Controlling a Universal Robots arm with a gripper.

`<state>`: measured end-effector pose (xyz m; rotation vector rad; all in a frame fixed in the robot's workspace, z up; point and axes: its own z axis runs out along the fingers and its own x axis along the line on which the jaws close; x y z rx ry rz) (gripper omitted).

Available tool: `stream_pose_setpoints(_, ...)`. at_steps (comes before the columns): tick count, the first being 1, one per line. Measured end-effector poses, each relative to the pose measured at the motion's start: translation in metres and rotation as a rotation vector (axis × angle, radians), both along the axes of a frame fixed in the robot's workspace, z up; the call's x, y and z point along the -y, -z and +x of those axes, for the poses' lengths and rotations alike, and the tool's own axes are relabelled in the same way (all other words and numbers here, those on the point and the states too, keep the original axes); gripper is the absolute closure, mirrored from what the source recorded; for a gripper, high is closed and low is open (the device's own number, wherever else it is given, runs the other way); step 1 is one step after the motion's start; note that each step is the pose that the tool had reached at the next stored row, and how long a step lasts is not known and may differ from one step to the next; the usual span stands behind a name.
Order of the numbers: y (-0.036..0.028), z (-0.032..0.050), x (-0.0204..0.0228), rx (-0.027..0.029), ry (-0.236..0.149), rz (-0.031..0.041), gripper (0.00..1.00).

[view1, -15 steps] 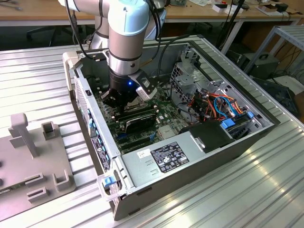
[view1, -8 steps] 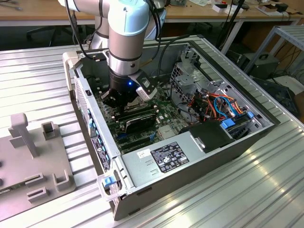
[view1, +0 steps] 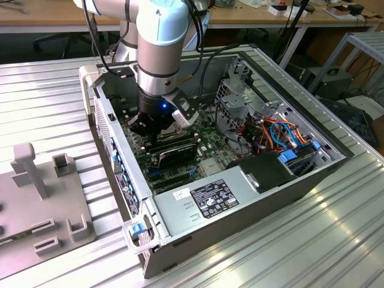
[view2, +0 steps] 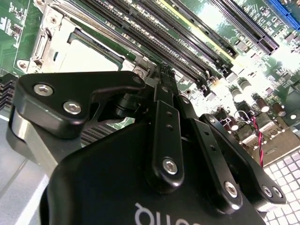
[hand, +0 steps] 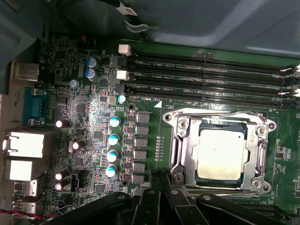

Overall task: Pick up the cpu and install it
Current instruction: 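Install the second cpu locking lever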

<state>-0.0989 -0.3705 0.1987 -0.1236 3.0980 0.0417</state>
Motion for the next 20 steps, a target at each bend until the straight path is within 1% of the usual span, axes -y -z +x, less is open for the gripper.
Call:
stream_pose_setpoints(4,0.0025,0.0,0.0,-0.0001,-0.001,-0.0004,0.89)
stream_pose_setpoints(11,0.0025,-0.0001,-0.0001,-0.0001,-0.001,-0.0006,0.89)
stream_pose_setpoints(12,0.0017,0.0,-0.0005,-0.0005,-0.001,-0.0014,0.89)
stream_pose_setpoints(14,0.0002,0.0,-0.0014,0.0004,-0.001,0.0005,0.89)
stream_pose_setpoints(15,-0.002,0.0002,-0.0021,0.0012,-0.001,0.0017,0.89)
stream_pose_setpoints(17,-0.0057,0.0002,-0.0022,0.0004,-0.002,0.0001,0.89)
stream_pose_setpoints(20,-0.0071,0.0001,-0.0023,0.0005,-0.001,0.0003,0.89)
